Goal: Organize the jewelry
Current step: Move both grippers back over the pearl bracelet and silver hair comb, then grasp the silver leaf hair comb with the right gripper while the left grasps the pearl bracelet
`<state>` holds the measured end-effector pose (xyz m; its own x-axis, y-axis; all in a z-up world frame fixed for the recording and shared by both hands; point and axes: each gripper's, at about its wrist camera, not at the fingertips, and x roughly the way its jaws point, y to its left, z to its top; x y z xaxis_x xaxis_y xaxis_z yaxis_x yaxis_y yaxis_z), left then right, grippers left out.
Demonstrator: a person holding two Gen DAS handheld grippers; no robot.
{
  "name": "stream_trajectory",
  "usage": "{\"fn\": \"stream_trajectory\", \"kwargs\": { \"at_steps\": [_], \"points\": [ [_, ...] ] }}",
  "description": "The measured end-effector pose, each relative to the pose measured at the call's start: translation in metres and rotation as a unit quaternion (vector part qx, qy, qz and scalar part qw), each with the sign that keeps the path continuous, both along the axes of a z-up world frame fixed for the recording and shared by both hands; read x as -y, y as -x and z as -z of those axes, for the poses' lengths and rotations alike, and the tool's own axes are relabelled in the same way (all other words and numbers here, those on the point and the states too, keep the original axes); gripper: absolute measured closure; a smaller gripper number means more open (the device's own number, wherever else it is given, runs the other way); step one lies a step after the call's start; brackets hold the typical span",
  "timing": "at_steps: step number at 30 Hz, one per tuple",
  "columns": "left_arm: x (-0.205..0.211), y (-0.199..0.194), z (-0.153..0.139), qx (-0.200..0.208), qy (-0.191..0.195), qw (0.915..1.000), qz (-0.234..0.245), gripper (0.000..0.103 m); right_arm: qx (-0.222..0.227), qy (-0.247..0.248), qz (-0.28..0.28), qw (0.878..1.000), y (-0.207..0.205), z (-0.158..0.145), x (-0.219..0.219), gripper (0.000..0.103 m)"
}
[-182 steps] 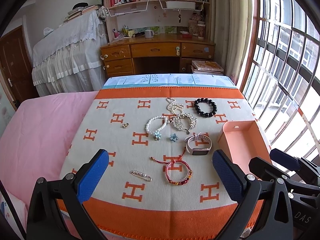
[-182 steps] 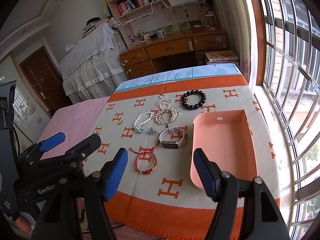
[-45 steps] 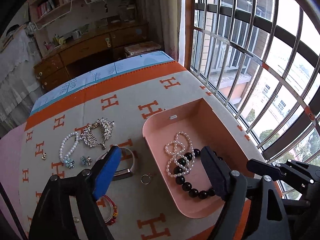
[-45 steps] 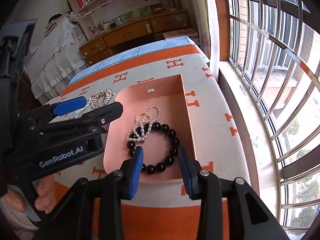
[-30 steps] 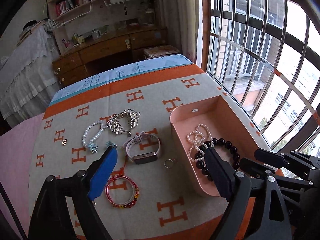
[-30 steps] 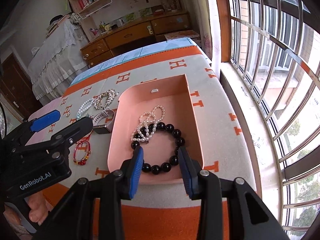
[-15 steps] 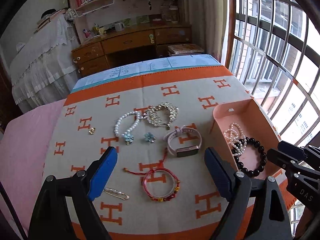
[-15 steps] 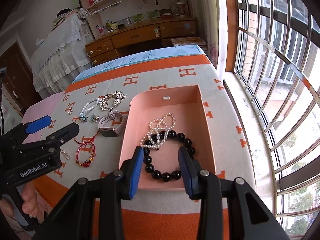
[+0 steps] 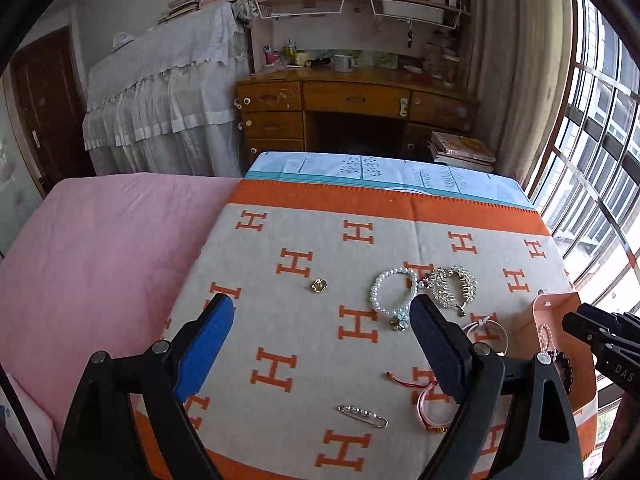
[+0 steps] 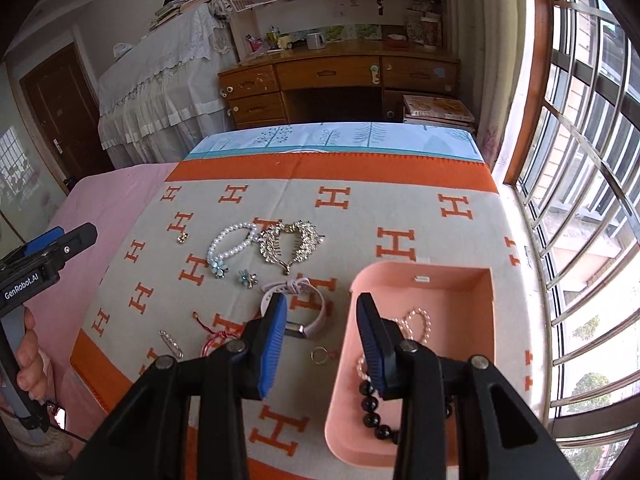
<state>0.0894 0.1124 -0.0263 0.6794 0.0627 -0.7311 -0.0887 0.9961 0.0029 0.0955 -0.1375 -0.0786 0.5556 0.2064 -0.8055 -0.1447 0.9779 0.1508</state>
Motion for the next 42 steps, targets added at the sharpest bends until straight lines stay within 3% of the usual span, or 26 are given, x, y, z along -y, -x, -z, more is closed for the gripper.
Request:
{"fn": "stream_trajectory", "kwargs": {
  "at_steps": [6, 12, 15, 20, 25, 27, 33, 37, 38, 40, 42],
  "points": [
    [-0.006, -0.053, 0.022, -0.057, 0.008, 0.9979, 0.029, 0.015, -0.042, -0.017, -0.024, 0.999, -0.058, 0.005, -0.023, 0.066],
    [0.005, -0.104, 0.066, -0.144, 0.044, 0.9866, 0.062, 0.015, -0.103, -0.026, -0.030, 0.994, -0.104, 0.039, -0.047, 0.066],
    [0.017, -0.114, 0.080, -0.162, 0.054, 0.9805, 0.098, 0.016, -0.133, -0.023, -0.033, 0.990, -0.119, 0.058, -0.055, 0.066],
    [0.038, -0.121, 0.090, -0.168, 0.033, 0.9734, 0.153, 0.017, -0.177, -0.042, -0.029, 0.983, -0.137, 0.083, -0.055, 0.066],
    [0.056, -0.131, 0.104, -0.191, 0.020, 0.9643, 0.182, 0.029, -0.186, -0.057, -0.013, 0.981, -0.143, 0.088, -0.045, 0.066],
    [0.063, -0.136, 0.111, -0.202, 0.015, 0.9609, 0.188, 0.040, -0.185, -0.060, -0.008, 0.981, -0.146, 0.087, -0.042, 0.066],
    [0.077, -0.146, 0.132, -0.237, 0.009, 0.9504, 0.201, 0.059, -0.186, -0.064, -0.007, 0.980, -0.147, 0.087, -0.038, 0.066],
    [0.082, -0.151, 0.142, -0.251, 0.005, 0.9466, 0.203, 0.067, -0.187, -0.064, -0.011, 0.980, -0.147, 0.087, -0.040, 0.066],
    [0.082, -0.152, 0.145, -0.256, 0.006, 0.9451, 0.203, 0.080, -0.187, -0.064, -0.012, 0.980, -0.147, 0.088, -0.041, 0.066],
    [0.082, -0.152, 0.144, -0.251, 0.004, 0.9469, 0.201, 0.097, -0.189, -0.063, -0.016, 0.980, -0.148, 0.088, -0.044, 0.066],
    [0.078, -0.153, 0.144, -0.255, 0.028, 0.9460, 0.198, 0.097, -0.190, -0.061, -0.020, 0.980, -0.148, 0.090, -0.047, 0.066]
  ]
}}
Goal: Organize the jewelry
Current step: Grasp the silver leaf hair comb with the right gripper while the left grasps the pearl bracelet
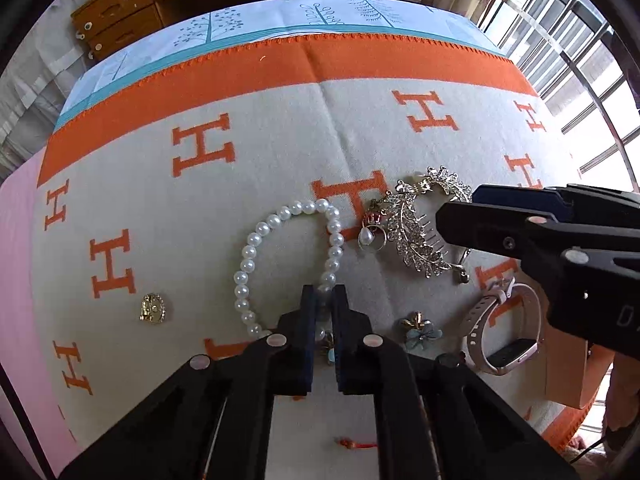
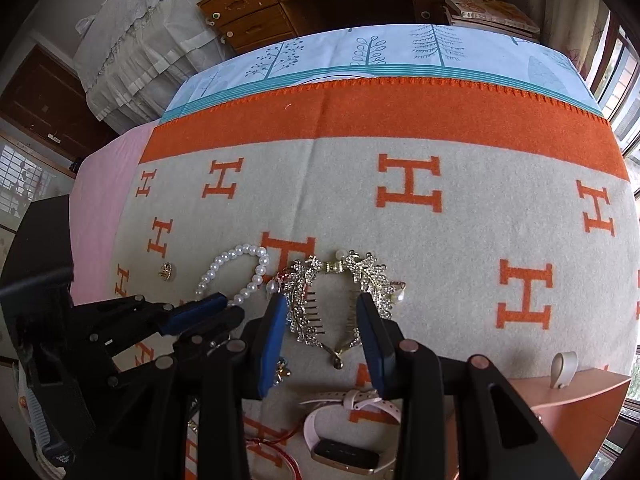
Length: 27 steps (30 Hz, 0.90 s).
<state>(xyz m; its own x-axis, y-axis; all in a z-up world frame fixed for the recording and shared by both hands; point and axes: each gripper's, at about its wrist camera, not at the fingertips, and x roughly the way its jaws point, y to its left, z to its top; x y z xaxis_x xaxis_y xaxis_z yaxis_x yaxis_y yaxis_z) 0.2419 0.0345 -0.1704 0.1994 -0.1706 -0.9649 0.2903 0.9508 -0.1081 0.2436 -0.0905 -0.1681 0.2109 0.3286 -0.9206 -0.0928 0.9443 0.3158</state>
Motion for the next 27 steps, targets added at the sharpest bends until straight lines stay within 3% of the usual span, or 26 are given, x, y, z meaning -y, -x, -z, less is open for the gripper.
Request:
{"fn": "stream_trajectory", "kwargs": {
  "at_steps": [13, 24, 26, 27],
  "points": [
    [-0.041, 0.007, -0.039, 0.039, 0.043, 0.9960, -0.067, 0.098, -0.003, 0.048, -0.050, 0.998, -0.002, 0.014, -0.034, 0.066],
    [-0.052, 0.013, -0.041, 0.035, 0.057, 0.9946, -0.080, 0.098, 0.015, 0.128, -0.103, 0.986, 0.001, 0.024, -0.058, 0.066],
    [-0.052, 0.014, -0.043, 0.038, 0.057, 0.9945, -0.079, 0.098, 0.022, 0.139, -0.107, 0.984, 0.003, 0.024, -0.058, 0.070],
    [-0.052, 0.014, -0.044, 0.039, 0.057, 0.9945, -0.078, 0.098, 0.024, 0.142, -0.109, 0.984, 0.003, 0.024, -0.058, 0.077]
  ]
}}
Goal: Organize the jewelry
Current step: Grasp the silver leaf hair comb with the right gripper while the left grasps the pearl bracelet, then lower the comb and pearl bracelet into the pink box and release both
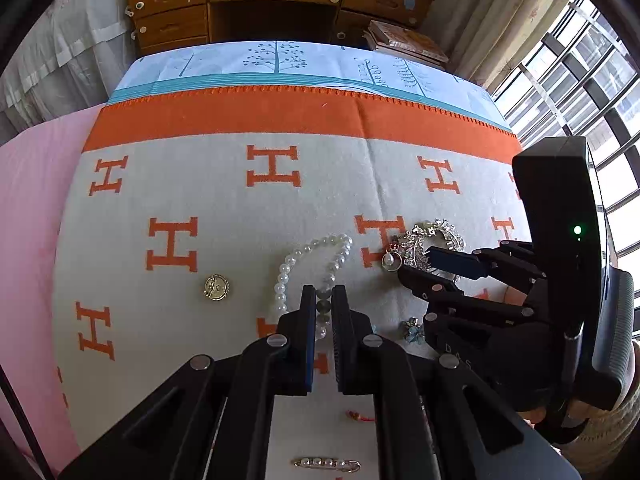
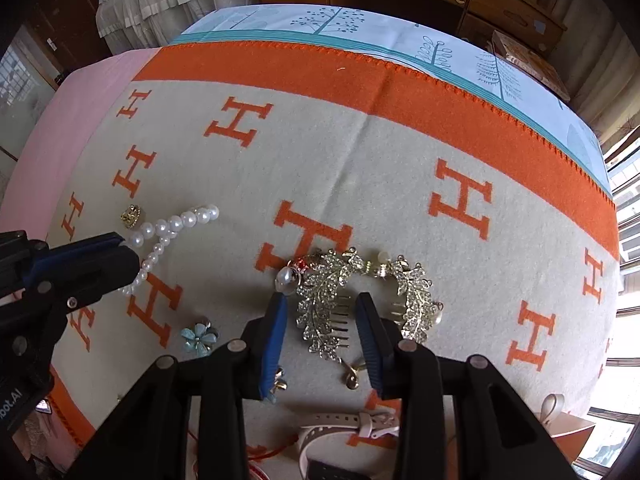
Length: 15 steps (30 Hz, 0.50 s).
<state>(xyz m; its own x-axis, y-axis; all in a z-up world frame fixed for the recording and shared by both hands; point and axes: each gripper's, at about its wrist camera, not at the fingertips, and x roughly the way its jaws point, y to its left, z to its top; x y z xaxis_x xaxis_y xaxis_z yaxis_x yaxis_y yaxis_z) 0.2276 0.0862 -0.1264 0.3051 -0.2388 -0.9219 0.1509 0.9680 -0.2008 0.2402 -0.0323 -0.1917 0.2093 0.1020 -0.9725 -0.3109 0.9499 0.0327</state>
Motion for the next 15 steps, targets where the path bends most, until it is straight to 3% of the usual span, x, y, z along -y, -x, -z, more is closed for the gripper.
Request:
{"fn": "stream_trajectory", "kwargs": {
  "at_steps": [7, 15],
  "points": [
    [0.002, 0.007, -0.014, 0.013, -0.001, 0.9999, 0.002, 0.098, 0.018, -0.023, 0.017, 0.999, 0.004, -0.010, 0.010, 0.077],
    [0.013, 0.019, -0.043, 0.036, -0.001, 0.9993, 0.011, 0.098, 0.044, -0.087, 0.030, 0.995, 0.026, -0.053, 0.032, 0.077]
  ]
}}
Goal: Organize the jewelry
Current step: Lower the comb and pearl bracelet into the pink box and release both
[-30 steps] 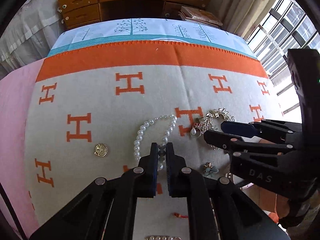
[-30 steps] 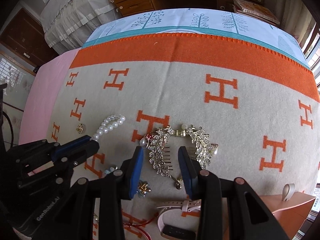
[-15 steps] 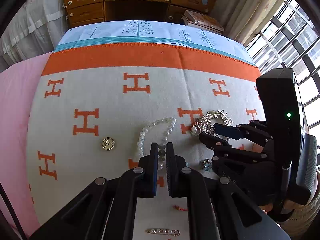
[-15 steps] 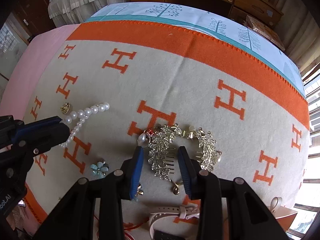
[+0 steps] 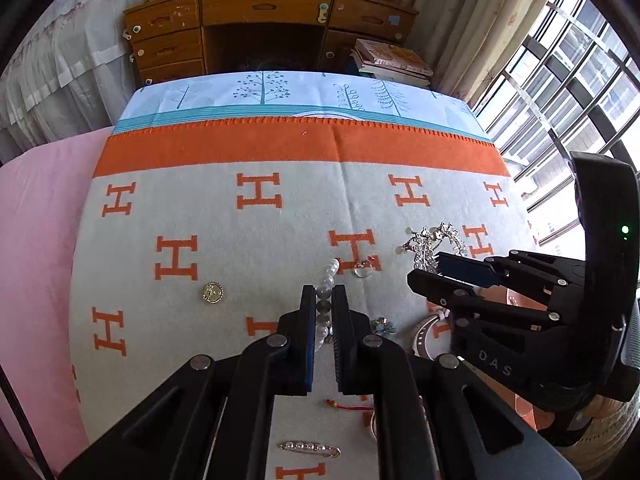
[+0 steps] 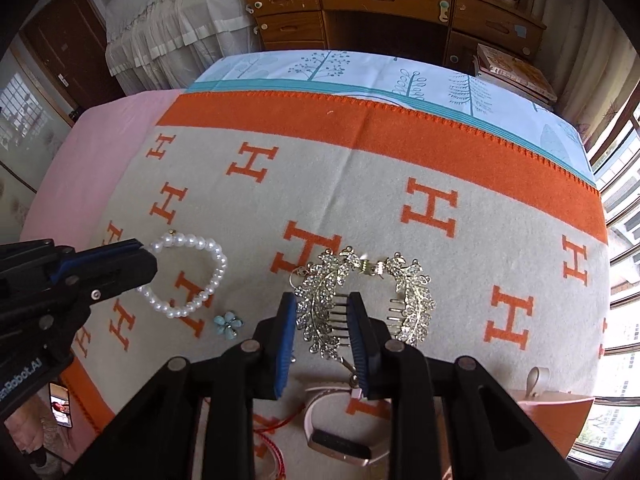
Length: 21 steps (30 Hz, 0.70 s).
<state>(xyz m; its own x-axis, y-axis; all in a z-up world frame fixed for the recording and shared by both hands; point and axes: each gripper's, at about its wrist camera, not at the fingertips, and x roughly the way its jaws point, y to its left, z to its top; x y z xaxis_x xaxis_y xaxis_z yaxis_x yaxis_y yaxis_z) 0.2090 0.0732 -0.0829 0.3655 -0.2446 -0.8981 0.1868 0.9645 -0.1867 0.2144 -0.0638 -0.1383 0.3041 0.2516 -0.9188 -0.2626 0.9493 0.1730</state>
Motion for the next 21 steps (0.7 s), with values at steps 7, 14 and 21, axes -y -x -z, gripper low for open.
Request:
{"fn": "stream_trajectory", "kwargs": {
  "at_steps": [7, 14, 21],
  "points": [
    [0.030, 0.020, -0.036, 0.031, -0.001, 0.9992, 0.026, 0.098, 0.045, -0.051, 0.008, 0.998, 0.040, -0.047, 0.034, 0.077],
    [0.088, 0.044, -0.066, 0.053, 0.002, 0.9957, 0.075, 0.098, 0.076, -0.091, 0.038, 0.992, 0.089, -0.073, 0.092, 0.077],
    [0.166, 0.062, -0.070, 0.050, 0.006, 0.9888, 0.140, 0.098, 0.070, -0.114, 0.085, 0.987, 0.130, -0.058, 0.151, 0.077]
  ]
}}
